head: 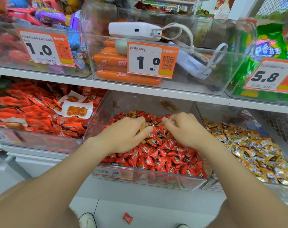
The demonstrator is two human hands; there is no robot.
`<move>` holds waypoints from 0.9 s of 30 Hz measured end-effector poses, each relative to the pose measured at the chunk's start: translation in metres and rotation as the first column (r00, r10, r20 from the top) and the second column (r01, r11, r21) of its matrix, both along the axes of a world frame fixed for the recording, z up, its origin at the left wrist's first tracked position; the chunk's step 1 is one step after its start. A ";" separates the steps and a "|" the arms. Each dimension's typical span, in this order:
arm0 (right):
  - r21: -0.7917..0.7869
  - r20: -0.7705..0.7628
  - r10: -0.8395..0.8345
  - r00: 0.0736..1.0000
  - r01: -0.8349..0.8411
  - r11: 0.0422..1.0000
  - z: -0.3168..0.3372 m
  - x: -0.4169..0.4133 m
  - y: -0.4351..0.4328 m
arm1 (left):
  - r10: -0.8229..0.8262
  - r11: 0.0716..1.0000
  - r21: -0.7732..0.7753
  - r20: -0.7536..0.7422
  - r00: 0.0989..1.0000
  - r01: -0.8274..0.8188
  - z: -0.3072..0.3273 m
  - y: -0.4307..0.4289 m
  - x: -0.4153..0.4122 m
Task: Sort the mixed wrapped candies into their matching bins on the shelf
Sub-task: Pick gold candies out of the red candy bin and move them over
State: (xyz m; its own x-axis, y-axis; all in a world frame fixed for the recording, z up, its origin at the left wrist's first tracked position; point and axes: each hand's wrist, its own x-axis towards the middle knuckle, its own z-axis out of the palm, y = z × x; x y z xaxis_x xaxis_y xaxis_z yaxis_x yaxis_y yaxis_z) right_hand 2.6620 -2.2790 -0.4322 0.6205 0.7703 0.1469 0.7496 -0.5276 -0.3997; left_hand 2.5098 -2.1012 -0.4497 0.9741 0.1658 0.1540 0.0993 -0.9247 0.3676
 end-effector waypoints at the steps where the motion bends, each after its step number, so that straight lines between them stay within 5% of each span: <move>1: -0.008 -0.003 0.024 1.000 -0.024 1.000 0.000 -0.001 0.000 | 0.003 0.999 -0.039 0.010 1.000 -0.002 -0.001 0.002 0.001; 4: 0.045 -0.087 0.041 0.995 -0.038 0.998 -0.001 0.000 0.003 | 0.024 0.993 -0.120 0.038 0.999 -0.019 -0.004 0.011 0.007; 7: 0.082 -0.127 -0.003 0.992 0.014 0.997 0.001 0.000 0.004 | 0.035 0.999 -0.033 0.069 0.997 -0.033 -0.007 0.022 0.015; 17: -0.446 0.117 0.085 0.990 -0.024 0.895 -0.014 -0.007 0.020 | -0.022 0.992 0.113 -0.218 0.976 0.048 -0.031 0.030 0.051; 22: -0.332 0.017 0.022 1.000 -0.015 0.943 -0.008 -0.004 0.017 | -0.025 0.990 0.128 -0.291 0.956 0.065 -0.025 0.026 0.050; 27: -0.171 -0.016 -0.041 0.999 0.037 0.985 -0.001 -0.005 0.008 | 0.001 0.997 -0.071 -0.212 0.977 -0.017 -0.012 0.032 0.038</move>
